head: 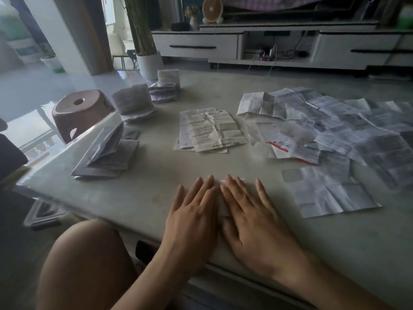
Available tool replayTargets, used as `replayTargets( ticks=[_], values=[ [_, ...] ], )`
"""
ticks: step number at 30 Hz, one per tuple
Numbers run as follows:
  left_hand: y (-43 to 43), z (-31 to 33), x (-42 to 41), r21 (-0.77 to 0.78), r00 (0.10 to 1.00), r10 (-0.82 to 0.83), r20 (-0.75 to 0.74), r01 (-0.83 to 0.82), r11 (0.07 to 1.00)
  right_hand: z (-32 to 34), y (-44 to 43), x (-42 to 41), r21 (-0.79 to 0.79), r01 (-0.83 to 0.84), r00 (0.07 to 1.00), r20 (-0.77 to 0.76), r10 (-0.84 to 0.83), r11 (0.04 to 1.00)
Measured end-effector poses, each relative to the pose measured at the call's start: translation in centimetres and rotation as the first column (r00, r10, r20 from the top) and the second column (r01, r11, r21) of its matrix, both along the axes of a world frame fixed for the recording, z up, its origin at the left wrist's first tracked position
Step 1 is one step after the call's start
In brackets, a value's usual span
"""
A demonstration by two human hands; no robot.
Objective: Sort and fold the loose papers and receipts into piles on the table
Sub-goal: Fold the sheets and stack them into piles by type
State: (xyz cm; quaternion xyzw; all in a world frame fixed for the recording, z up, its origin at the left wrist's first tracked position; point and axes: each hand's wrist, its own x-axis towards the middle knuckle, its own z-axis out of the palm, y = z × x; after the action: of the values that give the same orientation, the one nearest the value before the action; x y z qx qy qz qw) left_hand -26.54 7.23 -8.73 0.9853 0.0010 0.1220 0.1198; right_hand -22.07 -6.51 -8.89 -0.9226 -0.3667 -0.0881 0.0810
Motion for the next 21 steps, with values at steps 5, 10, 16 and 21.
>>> replayTargets(
  ticks=[5,10,16,21],
  values=[
    [-0.2,1.1,-0.1,0.033,0.989,0.004,-0.148,0.001,0.999,1.0,-0.1,0.2,-0.098,-0.011,0.990,-0.141,-0.003,0.995],
    [0.1,1.6,-0.6,0.149,0.952,0.005,-0.307,0.043,0.988,1.7,-0.4,-0.1,-0.144,-0.034,0.970,-0.245,-0.002,0.989],
    [0.2,2.2,0.0,0.114,0.931,0.021,-0.364,0.022,0.993,2.3,-1.1,0.2,0.141,0.094,0.975,-0.215,-0.062,0.986],
    [1.4,4.1,2.2,-0.004,0.961,-0.058,-0.271,0.059,0.998,4.7,-0.7,2.8,0.098,0.170,0.909,-0.401,-0.117,0.981]
  ],
)
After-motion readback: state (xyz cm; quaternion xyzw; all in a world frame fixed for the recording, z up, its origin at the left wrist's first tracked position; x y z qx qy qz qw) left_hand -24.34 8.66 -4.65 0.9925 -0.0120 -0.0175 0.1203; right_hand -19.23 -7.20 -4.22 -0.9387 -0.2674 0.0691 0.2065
